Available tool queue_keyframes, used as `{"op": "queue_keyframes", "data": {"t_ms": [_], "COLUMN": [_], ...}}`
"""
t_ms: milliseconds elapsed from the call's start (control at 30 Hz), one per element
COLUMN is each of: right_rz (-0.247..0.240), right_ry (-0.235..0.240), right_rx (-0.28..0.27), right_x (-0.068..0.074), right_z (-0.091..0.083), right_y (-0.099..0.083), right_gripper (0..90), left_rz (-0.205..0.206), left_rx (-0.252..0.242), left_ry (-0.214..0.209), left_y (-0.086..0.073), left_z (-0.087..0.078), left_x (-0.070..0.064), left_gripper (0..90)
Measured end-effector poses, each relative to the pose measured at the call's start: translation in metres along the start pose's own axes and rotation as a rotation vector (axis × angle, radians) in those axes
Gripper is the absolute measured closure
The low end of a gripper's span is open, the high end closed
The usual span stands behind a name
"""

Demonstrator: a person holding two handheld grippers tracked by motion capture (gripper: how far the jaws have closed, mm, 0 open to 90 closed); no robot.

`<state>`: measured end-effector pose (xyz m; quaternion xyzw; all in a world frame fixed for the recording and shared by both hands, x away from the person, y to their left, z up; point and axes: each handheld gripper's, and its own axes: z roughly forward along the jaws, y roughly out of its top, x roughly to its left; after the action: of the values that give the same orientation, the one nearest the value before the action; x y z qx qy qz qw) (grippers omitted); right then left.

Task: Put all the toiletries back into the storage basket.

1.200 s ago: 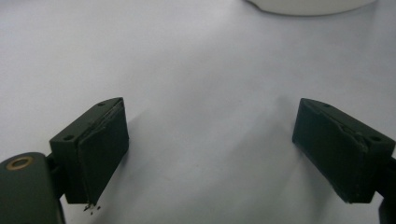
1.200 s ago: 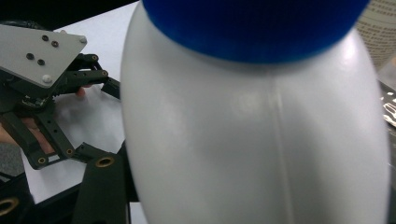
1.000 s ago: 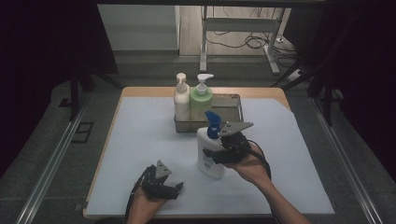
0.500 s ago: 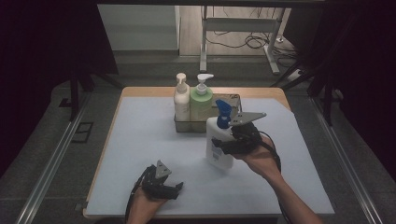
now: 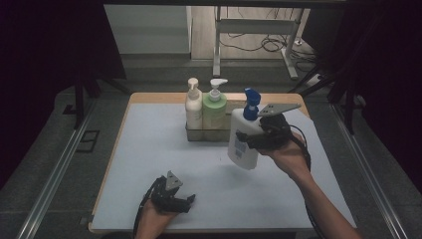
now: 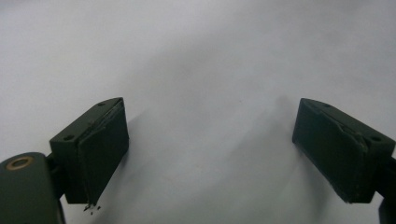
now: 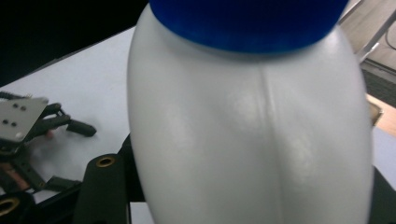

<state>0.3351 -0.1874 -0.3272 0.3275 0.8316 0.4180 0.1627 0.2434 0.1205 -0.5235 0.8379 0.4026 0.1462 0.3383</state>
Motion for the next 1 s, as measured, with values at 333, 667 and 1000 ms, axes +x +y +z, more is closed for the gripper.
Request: {"op": "queue_keyframes", "data": {"t_ms": [333, 667, 1000], "right_rz": [0.018, 0.050, 0.079], "right_ry": [-0.078, -0.135, -0.185], "right_rx": [-0.028, -0.039, -0.052], "right_x": [-0.017, -0.031, -0.043], "right_z": [-0.008, 0.002, 0.017], "right_y": [0.020, 0.040, 0.055], "right_gripper": [39.6, 39.8, 39.9], "left_rz": [-0.002, -0.001, -0.003], "left_rx": [-0.001, -0.001, 0.000], "left_ry": [0.000, 0.001, -0.001], "left_y": [0.000, 0.000, 0.000], "left_z": [0.000, 0.000, 0.000], "left_x": [0.000, 0.000, 0.000], "left_gripper": [10.5, 10.5, 10.5]}}
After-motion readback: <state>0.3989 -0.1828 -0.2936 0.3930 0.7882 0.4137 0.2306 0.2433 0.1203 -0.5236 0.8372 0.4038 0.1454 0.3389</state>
